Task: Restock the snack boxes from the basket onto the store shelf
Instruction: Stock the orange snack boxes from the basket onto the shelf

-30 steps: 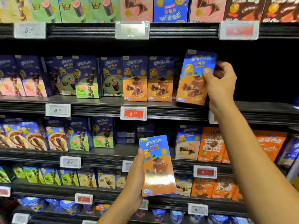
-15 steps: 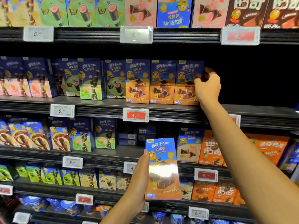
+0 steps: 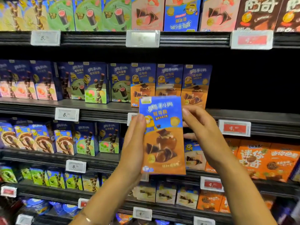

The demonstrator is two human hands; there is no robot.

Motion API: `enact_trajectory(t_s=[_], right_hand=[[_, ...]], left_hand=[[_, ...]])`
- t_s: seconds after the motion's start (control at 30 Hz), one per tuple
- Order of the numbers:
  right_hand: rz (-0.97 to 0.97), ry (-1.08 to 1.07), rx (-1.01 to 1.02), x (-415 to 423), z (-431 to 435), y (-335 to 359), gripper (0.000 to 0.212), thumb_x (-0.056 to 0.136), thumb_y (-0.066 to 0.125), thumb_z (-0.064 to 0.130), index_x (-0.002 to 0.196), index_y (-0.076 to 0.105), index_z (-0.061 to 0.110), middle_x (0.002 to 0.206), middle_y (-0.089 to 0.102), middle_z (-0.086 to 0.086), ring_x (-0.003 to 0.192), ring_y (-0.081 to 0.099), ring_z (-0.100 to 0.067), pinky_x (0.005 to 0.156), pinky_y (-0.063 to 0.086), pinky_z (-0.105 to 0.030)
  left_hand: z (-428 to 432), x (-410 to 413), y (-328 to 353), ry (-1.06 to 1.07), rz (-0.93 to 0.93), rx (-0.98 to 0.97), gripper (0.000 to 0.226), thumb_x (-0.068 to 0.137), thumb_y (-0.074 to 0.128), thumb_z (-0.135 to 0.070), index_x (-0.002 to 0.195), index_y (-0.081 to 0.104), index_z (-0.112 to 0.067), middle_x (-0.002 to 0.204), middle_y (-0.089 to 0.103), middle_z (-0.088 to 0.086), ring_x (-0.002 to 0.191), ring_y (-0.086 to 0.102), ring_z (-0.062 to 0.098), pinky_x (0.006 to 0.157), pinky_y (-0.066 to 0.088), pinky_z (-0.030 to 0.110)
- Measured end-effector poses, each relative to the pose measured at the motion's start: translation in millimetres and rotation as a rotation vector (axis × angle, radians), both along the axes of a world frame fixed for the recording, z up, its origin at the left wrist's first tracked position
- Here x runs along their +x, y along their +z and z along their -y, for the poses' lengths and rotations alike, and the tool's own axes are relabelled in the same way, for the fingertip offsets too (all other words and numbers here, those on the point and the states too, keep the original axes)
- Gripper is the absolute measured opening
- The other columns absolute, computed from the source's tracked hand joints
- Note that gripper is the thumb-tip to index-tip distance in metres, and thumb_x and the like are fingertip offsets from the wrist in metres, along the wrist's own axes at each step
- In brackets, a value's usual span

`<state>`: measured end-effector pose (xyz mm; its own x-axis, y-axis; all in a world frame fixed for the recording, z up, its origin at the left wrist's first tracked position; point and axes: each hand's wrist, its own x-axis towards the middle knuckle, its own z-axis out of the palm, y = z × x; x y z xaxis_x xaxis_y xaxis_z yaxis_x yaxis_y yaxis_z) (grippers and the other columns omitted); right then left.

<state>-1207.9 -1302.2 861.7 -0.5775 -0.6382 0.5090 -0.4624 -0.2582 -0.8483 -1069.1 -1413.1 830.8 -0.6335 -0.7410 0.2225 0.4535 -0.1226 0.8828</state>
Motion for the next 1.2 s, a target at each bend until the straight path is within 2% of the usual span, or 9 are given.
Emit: enact_trajectory(t_s=[0.13, 0.33, 0.4, 0.53, 0.63, 0.77, 0.9, 1.0, 1.2], right_hand=[[0.066, 0.049, -0.081, 6, 4, 10, 0.038, 0.087, 0.063, 0.052, 0.112, 0.068, 0.023, 0.098, 0.076, 0.003, 0.088, 0.074, -0.013, 0.066, 0.061, -0.031], [-0.052, -0.109, -0.119, -19, 19, 34, 0.035, 0.089, 0.077, 0.033, 0.12, 0.064, 0.022, 0.112, 0.073, 0.0, 0.096, 0.074, -0.01, 0.069, 0.064, -0.033], [0.054, -0.125, -0.179, -35, 20, 41, 0.031, 0.092, 0.075, 0.025, 0.12, 0.065, 0.016, 0.108, 0.075, -0.004, 0.094, 0.076, -0.016, 0.076, 0.064, -0.046], [0.037, -0.242, -0.236, -62, 21, 45, 0.028, 0.093, 0.074, 0.02, 0.119, 0.067, 0.014, 0.105, 0.076, -0.002, 0.089, 0.075, -0.006, 0.074, 0.064, -0.033], [-0.077, -0.369, -0.221, -78, 26, 48, 0.032, 0.093, 0.073, 0.018, 0.124, 0.065, 0.015, 0.108, 0.072, 0.003, 0.088, 0.071, 0.0, 0.068, 0.058, -0.016], [-0.208, -0.475, -0.144, -87, 37, 45, 0.036, 0.093, 0.073, 0.022, 0.128, 0.063, 0.02, 0.111, 0.066, 0.005, 0.097, 0.068, -0.007, 0.067, 0.054, -0.012], [-0.238, -0.519, -0.111, -89, 45, 39, 0.034, 0.092, 0.074, 0.025, 0.124, 0.062, 0.021, 0.101, 0.063, 0.019, 0.085, 0.064, 0.013, 0.059, 0.048, -0.003], [-0.279, -0.55, -0.047, -90, 47, 29, 0.034, 0.091, 0.074, 0.032, 0.121, 0.06, 0.025, 0.096, 0.057, 0.028, 0.079, 0.062, 0.012, 0.059, 0.045, -0.006], [-0.355, -0.688, 0.027, -97, 49, 27, 0.054, 0.085, 0.078, 0.041, 0.132, 0.057, 0.022, 0.125, 0.046, -0.004, 0.116, 0.051, -0.022, 0.085, 0.043, -0.03]], left_hand=[[9, -18, 44, 0.121, -0.069, -0.127, 0.067, 0.094, 0.059, -0.065, 0.141, 0.055, -0.018, 0.126, 0.074, 0.01, 0.114, 0.073, 0.032, 0.103, 0.054, 0.059], [28, -51, 81, 0.141, -0.089, -0.276, 0.066, 0.091, 0.056, -0.058, 0.137, 0.05, -0.01, 0.127, 0.072, 0.011, 0.11, 0.075, 0.026, 0.092, 0.062, 0.047], [44, -59, 87, 0.208, -0.051, -0.325, 0.049, 0.101, 0.064, -0.037, 0.137, 0.047, -0.009, 0.122, 0.072, 0.007, 0.104, 0.076, 0.02, 0.085, 0.064, 0.04], [78, -71, 87, 0.321, 0.055, -0.402, 0.044, 0.099, 0.069, -0.015, 0.135, 0.044, -0.004, 0.123, 0.069, 0.014, 0.102, 0.073, 0.02, 0.09, 0.06, 0.046], [87, -72, 82, 0.349, 0.06, -0.454, 0.043, 0.096, 0.071, -0.024, 0.129, 0.043, -0.017, 0.123, 0.065, 0.006, 0.104, 0.071, 0.009, 0.089, 0.059, 0.04], [85, -73, 81, 0.327, 0.115, -0.503, 0.063, 0.081, 0.069, -0.048, 0.133, 0.045, -0.021, 0.136, 0.059, 0.014, 0.123, 0.064, 0.03, 0.1, 0.055, 0.055], [89, -76, 74, 0.393, 0.193, -0.596, 0.046, 0.088, 0.068, -0.052, 0.125, 0.055, -0.027, 0.122, 0.064, -0.001, 0.129, 0.05, 0.025, 0.103, 0.051, 0.054], [103, -77, 66, 0.54, 0.321, -0.747, 0.041, 0.094, 0.067, -0.053, 0.127, 0.059, -0.031, 0.118, 0.057, -0.003, 0.125, 0.036, 0.022, 0.104, 0.045, 0.05], [111, -76, 60, 0.694, 0.438, -0.858, 0.08, 0.082, 0.073, -0.065, 0.148, 0.043, -0.032, 0.133, 0.029, 0.003, 0.123, 0.024, 0.02, 0.102, 0.029, 0.036]])
